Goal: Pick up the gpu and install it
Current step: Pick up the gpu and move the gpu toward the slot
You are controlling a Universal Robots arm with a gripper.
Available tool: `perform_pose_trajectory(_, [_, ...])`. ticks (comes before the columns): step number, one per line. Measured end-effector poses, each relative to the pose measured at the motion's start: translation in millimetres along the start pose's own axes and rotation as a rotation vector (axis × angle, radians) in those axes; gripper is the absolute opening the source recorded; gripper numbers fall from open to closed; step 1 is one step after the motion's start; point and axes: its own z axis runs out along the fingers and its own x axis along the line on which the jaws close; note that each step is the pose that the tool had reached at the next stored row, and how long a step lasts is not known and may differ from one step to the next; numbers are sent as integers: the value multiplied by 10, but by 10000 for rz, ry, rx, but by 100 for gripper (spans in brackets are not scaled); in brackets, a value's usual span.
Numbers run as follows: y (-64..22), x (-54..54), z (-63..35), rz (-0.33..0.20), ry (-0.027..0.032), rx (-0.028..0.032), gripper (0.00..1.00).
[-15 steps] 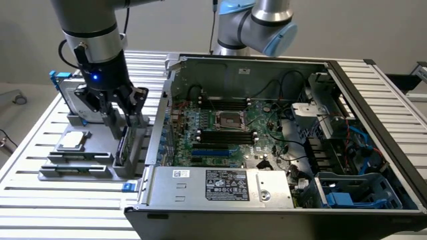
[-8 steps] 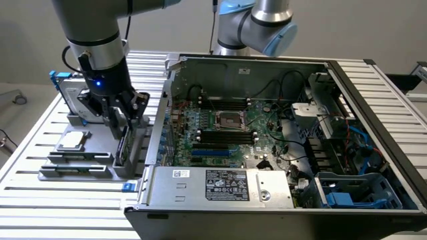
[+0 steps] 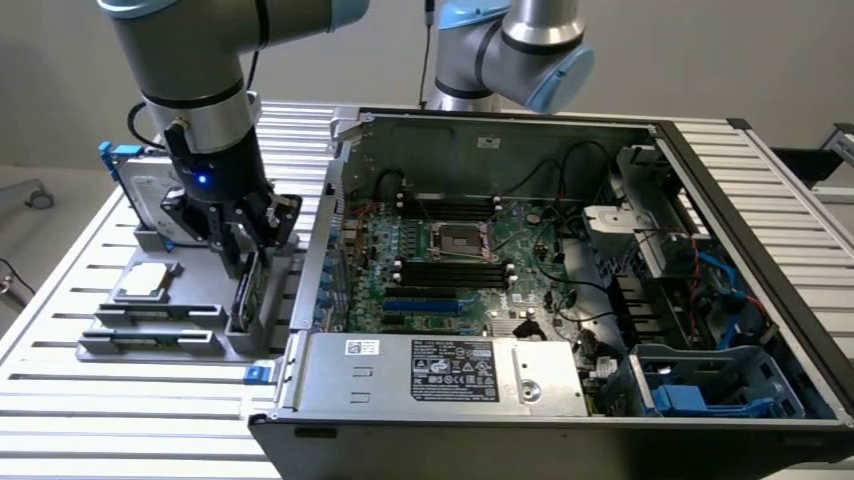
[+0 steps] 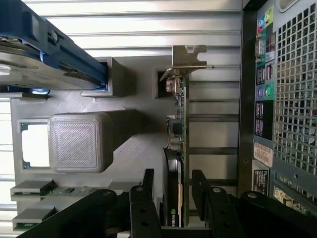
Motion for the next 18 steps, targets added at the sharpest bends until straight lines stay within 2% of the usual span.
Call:
perform_pose_trajectory(3, [1,0,2,-32,-3,-20,44])
perform_pose_trajectory(10, [1,-1,20,-137,-35,-160,44])
perform_pose_trajectory(18, [-2,-2,46,-160,-102,-233,44])
